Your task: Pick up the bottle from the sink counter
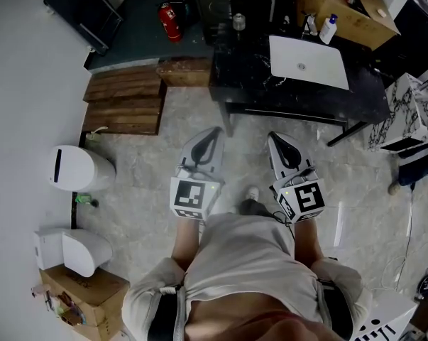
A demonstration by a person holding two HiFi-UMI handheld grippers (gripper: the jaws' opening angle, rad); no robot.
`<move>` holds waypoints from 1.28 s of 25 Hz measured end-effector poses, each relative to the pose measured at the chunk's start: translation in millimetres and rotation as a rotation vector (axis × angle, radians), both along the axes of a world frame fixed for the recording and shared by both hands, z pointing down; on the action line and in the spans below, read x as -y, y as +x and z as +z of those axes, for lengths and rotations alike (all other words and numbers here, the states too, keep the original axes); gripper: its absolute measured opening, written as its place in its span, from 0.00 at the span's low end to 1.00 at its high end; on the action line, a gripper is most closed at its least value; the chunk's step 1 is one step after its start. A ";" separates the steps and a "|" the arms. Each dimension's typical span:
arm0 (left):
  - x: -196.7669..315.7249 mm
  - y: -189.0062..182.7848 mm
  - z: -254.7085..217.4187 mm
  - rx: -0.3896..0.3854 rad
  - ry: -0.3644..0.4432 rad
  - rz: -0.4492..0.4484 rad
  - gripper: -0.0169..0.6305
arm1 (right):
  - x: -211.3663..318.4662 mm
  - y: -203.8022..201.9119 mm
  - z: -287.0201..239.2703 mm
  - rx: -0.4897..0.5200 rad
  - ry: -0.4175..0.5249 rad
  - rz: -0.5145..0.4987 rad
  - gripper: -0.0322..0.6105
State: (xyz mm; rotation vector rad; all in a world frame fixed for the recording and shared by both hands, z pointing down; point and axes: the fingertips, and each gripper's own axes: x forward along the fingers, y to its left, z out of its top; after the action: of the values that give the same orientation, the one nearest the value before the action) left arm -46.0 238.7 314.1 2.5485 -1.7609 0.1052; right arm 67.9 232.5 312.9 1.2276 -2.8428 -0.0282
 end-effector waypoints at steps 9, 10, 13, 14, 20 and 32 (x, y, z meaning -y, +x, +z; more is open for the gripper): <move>36.6 23.9 -3.8 0.015 0.001 -0.011 0.03 | 37.5 23.8 -1.6 0.009 -0.011 -0.003 0.05; 39.2 27.0 -4.2 0.015 0.001 -0.013 0.03 | 40.6 26.9 -1.7 0.010 -0.012 -0.005 0.05; 45.3 33.3 -3.9 0.015 -0.003 -0.019 0.03 | 49.0 33.1 -0.6 0.010 -0.017 -0.013 0.05; 47.1 34.5 -3.0 0.015 -0.006 -0.022 0.03 | 51.3 34.0 0.1 0.010 -0.018 -0.017 0.05; 61.0 40.7 1.8 0.018 -0.020 -0.033 0.03 | 63.0 38.3 2.8 0.016 -0.029 -0.032 0.05; 101.3 48.6 4.3 0.016 -0.025 -0.001 0.03 | 99.5 43.2 2.6 0.017 -0.038 -0.002 0.05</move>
State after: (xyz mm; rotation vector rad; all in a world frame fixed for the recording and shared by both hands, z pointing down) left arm 2.6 137.4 318.5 2.5364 -1.7547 0.1474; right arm 111.1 133.0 315.5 1.2237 -2.8452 0.0365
